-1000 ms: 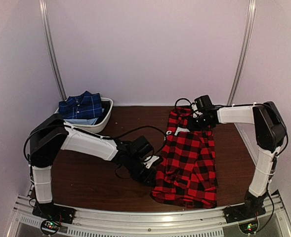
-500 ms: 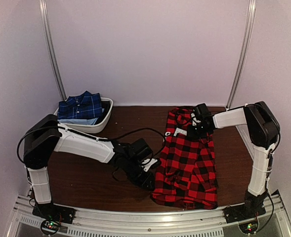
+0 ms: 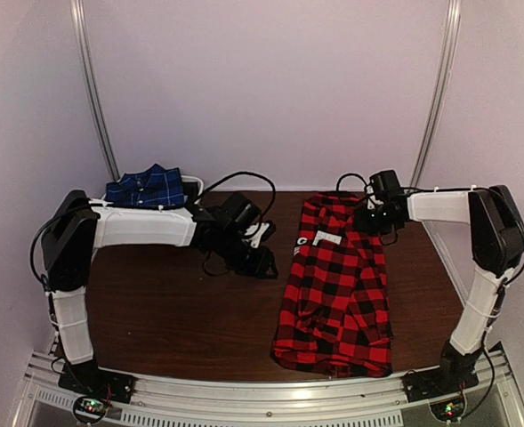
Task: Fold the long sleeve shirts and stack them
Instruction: Adjust the rectangle-folded shirt at the center of the board, then move the rectangle-folded shirt to the center of the board.
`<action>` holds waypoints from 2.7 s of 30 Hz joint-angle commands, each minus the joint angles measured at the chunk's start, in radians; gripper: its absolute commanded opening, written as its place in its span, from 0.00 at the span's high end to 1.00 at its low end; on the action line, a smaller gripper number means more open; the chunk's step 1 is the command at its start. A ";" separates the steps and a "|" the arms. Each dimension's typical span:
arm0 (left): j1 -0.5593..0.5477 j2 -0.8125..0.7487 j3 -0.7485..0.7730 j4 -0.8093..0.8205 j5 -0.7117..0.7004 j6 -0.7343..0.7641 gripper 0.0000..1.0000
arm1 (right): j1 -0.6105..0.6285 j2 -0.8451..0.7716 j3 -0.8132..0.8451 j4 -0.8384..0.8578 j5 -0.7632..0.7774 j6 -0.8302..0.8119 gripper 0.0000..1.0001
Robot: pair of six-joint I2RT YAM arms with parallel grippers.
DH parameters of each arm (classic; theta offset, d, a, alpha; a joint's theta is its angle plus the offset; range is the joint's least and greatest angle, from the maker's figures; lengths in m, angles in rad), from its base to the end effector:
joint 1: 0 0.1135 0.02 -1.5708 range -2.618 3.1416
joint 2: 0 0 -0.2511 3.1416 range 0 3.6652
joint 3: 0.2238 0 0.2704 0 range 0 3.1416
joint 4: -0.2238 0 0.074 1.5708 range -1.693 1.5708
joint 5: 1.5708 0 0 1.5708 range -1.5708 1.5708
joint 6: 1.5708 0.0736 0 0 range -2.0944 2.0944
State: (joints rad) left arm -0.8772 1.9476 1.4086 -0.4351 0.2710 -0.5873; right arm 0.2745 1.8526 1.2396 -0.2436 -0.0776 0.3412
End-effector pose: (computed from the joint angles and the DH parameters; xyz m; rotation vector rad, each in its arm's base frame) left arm 0.2731 -0.3593 0.1433 0.5116 2.7058 -0.8446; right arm 0.4187 0.1238 0.1407 0.0464 2.4582 0.3689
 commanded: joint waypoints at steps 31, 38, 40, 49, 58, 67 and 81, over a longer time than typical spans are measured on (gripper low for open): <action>0.081 0.761 0.957 0.047 -0.279 0.103 0.50 | -0.194 0.174 -0.021 0.063 -0.056 0.016 0.55; 0.072 0.775 0.952 0.081 -0.216 0.102 0.63 | -0.176 0.192 0.002 0.051 -0.046 0.009 0.55; 0.065 0.774 0.951 0.087 -0.211 0.102 0.71 | -0.170 0.200 0.013 0.045 -0.040 0.008 0.55; 0.057 0.720 0.880 0.108 -0.272 0.079 1.00 | -0.145 0.216 0.059 0.015 -0.022 -0.002 0.55; 0.121 0.531 0.594 0.183 -0.365 0.054 1.00 | -0.119 0.211 0.096 -0.020 -0.019 -0.023 0.50; 0.234 0.424 0.416 0.194 -0.352 0.101 1.00 | -0.039 0.157 0.090 -0.046 -0.053 -0.026 0.47; 0.313 0.312 0.381 0.096 -0.273 0.153 0.64 | 0.101 -0.156 -0.263 0.029 -0.124 0.055 0.47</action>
State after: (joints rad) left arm -0.5568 2.3772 1.8214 -0.3096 -0.0223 -0.4381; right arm 0.3443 1.7805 1.0393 -0.2352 -0.1848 0.3676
